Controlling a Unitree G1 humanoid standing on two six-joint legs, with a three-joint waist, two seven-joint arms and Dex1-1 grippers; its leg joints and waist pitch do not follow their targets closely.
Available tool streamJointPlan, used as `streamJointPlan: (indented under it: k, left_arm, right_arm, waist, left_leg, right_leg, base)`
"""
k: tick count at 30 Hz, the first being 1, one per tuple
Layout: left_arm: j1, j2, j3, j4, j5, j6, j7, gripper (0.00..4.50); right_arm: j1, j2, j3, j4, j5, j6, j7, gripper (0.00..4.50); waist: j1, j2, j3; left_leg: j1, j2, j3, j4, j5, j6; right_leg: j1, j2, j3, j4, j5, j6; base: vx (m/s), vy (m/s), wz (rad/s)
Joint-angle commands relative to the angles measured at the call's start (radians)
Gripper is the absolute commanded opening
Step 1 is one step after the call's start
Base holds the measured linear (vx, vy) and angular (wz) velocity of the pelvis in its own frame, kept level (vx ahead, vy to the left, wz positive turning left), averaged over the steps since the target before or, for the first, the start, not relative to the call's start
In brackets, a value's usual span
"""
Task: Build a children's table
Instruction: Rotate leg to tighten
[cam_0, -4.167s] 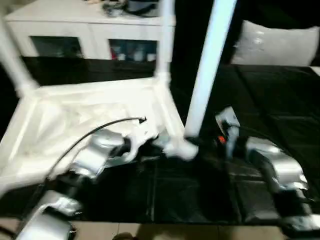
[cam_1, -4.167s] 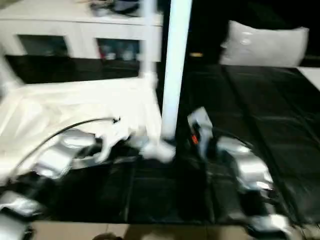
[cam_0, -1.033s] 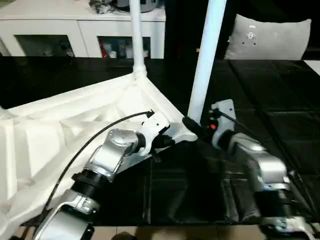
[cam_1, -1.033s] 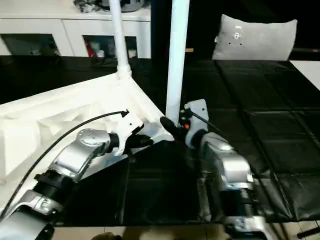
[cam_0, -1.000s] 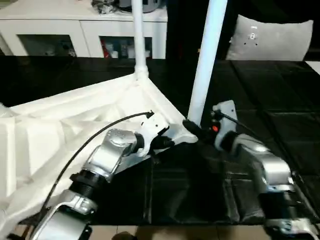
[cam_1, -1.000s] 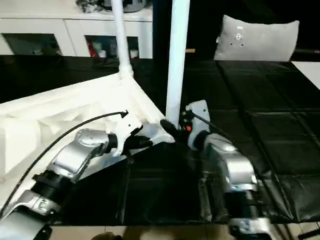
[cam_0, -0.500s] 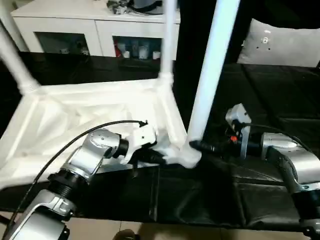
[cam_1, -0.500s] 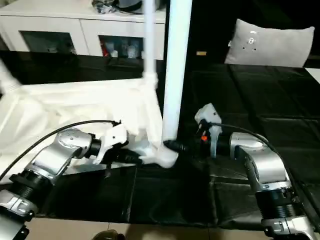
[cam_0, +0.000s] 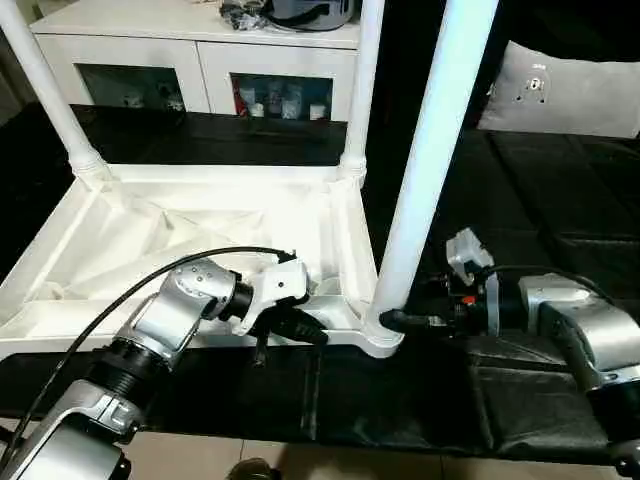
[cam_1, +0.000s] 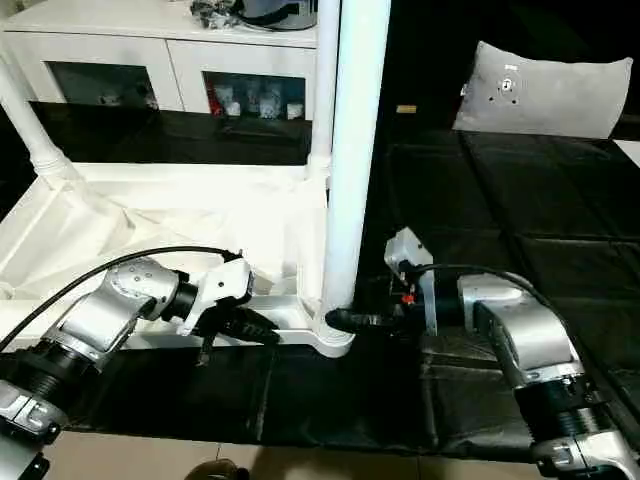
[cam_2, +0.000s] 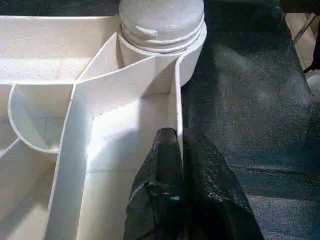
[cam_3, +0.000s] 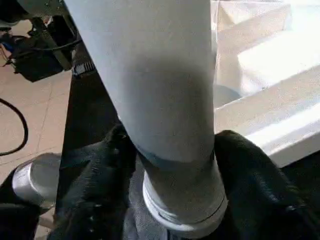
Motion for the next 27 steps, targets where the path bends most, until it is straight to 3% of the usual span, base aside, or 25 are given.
streamJointPlan:
  k: [1, 5, 11, 13, 16, 18, 19, 20, 22, 24, 27]
  left_arm:
    - [-0.012, -0.013, -0.013, -0.038, -0.012, -0.032, -0.02, 0.0]
    - [-0.009, -0.013, -0.012, -0.041, -0.011, -0.032, -0.021, 0.0]
    - [-0.001, -0.034, 0.006, -0.054, -0.031, -0.006, 0.005, 0.0]
    - [0.002, -0.063, 0.026, -0.07, -0.042, 0.048, 0.058, 0.0]
    - [-0.006, -0.109, 0.045, -0.066, -0.022, 0.115, 0.168, 0.0]
    - [-0.02, -0.158, 0.073, -0.053, -0.014, 0.171, 0.27, 0.0]
    - [-0.02, -0.158, 0.073, -0.053, -0.014, 0.171, 0.27, 0.0]
    - [-0.031, -0.187, 0.092, -0.043, -0.011, 0.202, 0.327, 0.0]
    - [-0.056, -0.245, 0.127, -0.01, 0.001, 0.238, 0.443, 0.0]
    - [-0.078, -0.306, 0.153, 0.024, 0.014, 0.261, 0.556, 0.0]
    - [-0.08, -0.337, 0.154, 0.029, 0.022, 0.248, 0.597, 0.0]
  right_arm:
    - [0.002, 0.001, 0.008, 0.011, -0.008, -0.019, 0.014, 2.43]
    - [0.006, 0.009, 0.018, 0.029, -0.01, -0.035, 0.019, 2.05]
    - [0.021, 0.047, 0.019, 0.072, 0.006, -0.066, 0.026, 1.95]
    - [0.019, 0.1, 0.013, 0.131, -0.009, -0.094, -0.04, 1.94]
    - [0.0, 0.19, -0.009, 0.23, -0.062, -0.155, -0.223, 1.94]
    - [-0.026, 0.255, -0.035, 0.274, -0.102, -0.148, -0.402, 1.91]
    - [-0.026, 0.255, -0.035, 0.274, -0.102, -0.148, -0.402, 1.91]
    - [-0.038, 0.286, -0.052, 0.291, -0.113, -0.137, -0.485, 1.91]
    - [-0.064, 0.338, -0.088, 0.329, -0.134, -0.122, -0.644, 1.91]
    - [-0.097, 0.367, -0.141, 0.323, -0.138, -0.093, -0.758, 1.91]
    - [-0.094, 0.379, -0.144, 0.269, -0.15, -0.101, -0.77, 1.91]
  waist:
    - [-0.003, -0.009, -0.076]
    - [-0.003, -0.008, -0.075]
    - [-0.006, -0.01, -0.074]
    - [-0.008, -0.005, -0.074]
    - [-0.018, -0.007, -0.067]
    - [-0.04, -0.005, -0.056]
    - [-0.046, -0.007, -0.055]
    - [-0.054, -0.007, -0.06]
    - [-0.07, -0.006, -0.059]
    - [-0.081, -0.008, -0.063]
    - [-0.077, -0.012, -0.066]
  left_leg:
    - [0.02, 0.056, -0.018, -0.066, -0.187, 0.038]
    - [0.019, 0.056, -0.019, -0.067, -0.189, 0.038]
    - [0.019, 0.055, -0.019, -0.068, -0.205, 0.034]
    - [0.02, 0.056, -0.02, -0.068, -0.211, 0.032]
    - [0.023, 0.054, -0.022, -0.074, -0.258, 0.012]
    - [0.035, 0.05, -0.029, -0.082, -0.343, -0.025]
    - [0.038, 0.047, -0.031, -0.081, -0.358, -0.03]
    - [0.036, 0.046, -0.036, -0.082, -0.361, -0.03]
    - [0.029, 0.047, -0.036, -0.086, -0.35, -0.029]
    - [0.035, 0.041, -0.034, -0.08, -0.344, -0.028]
    - [0.027, 0.039, -0.028, -0.078, -0.288, 0.007]
  right_leg:
    - [0.052, -0.081, 0.047, -0.072, -0.243, -0.198]
    - [0.053, -0.08, 0.047, -0.072, -0.243, -0.197]
    - [0.054, -0.082, 0.047, -0.076, -0.275, -0.19]
    - [0.051, -0.082, 0.046, -0.076, -0.278, -0.194]
    - [0.05, -0.084, 0.045, -0.085, -0.359, -0.183]
    - [0.046, -0.084, 0.037, -0.101, -0.506, -0.148]
    - [0.046, -0.085, 0.035, -0.107, -0.538, -0.136]
    - [0.054, -0.089, 0.033, -0.111, -0.566, -0.113]
    - [0.053, -0.084, 0.034, -0.111, -0.528, -0.112]
    - [0.05, -0.081, 0.034, -0.112, -0.506, -0.121]
    - [0.053, -0.081, 0.041, -0.111, -0.446, -0.119]
  base:
    - [0.0, 0.0, 0.0]
    - [0.0, 0.0, 0.0]
    - [0.0, 0.0, 0.0]
    - [0.0, 0.0, 0.0]
    - [0.0, 0.0, 0.0]
    - [0.0, 0.0, 0.0]
    - [0.0, 0.0, 0.0]
    - [0.0, 0.0, 0.0]
    - [0.0, 0.0, 0.0]
    - [0.0, 0.0, 0.0]
    - [0.0, 0.0, 0.0]
